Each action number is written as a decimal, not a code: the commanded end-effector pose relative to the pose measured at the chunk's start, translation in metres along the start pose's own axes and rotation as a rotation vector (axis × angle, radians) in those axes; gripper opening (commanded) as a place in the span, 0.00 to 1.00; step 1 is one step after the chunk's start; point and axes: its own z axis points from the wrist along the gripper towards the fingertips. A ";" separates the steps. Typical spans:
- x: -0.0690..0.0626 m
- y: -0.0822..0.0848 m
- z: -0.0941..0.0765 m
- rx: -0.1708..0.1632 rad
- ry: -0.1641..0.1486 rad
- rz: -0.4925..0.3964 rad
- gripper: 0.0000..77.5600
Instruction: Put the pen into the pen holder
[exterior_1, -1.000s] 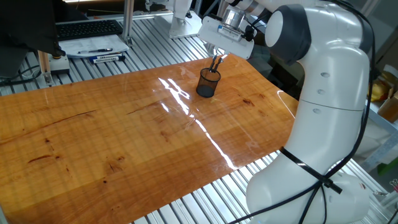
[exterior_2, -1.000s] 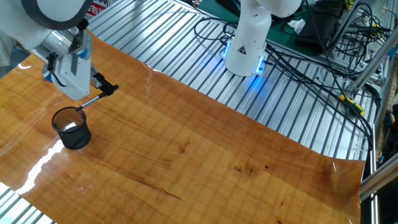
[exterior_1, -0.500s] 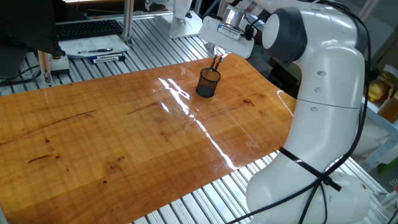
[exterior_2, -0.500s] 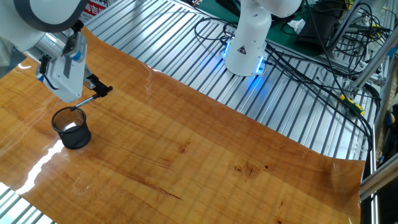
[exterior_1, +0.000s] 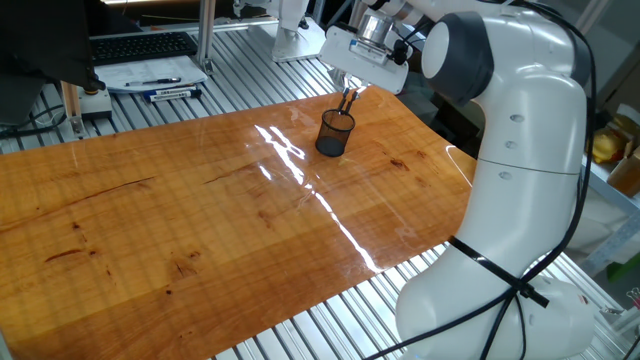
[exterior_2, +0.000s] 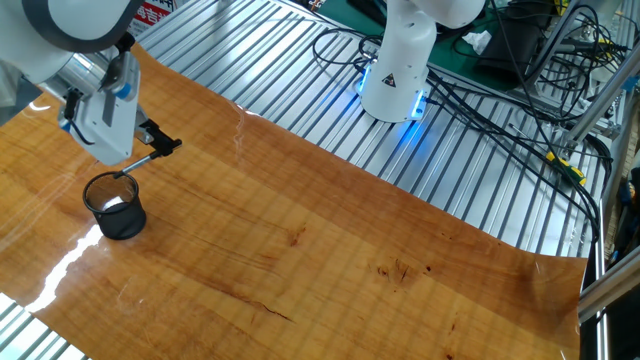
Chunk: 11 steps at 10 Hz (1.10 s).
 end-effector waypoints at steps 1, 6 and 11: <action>0.000 0.000 -0.001 -0.008 -0.003 0.038 0.01; -0.007 0.002 0.005 -0.008 -0.006 0.045 0.01; -0.026 0.002 0.016 -0.005 -0.008 0.030 0.01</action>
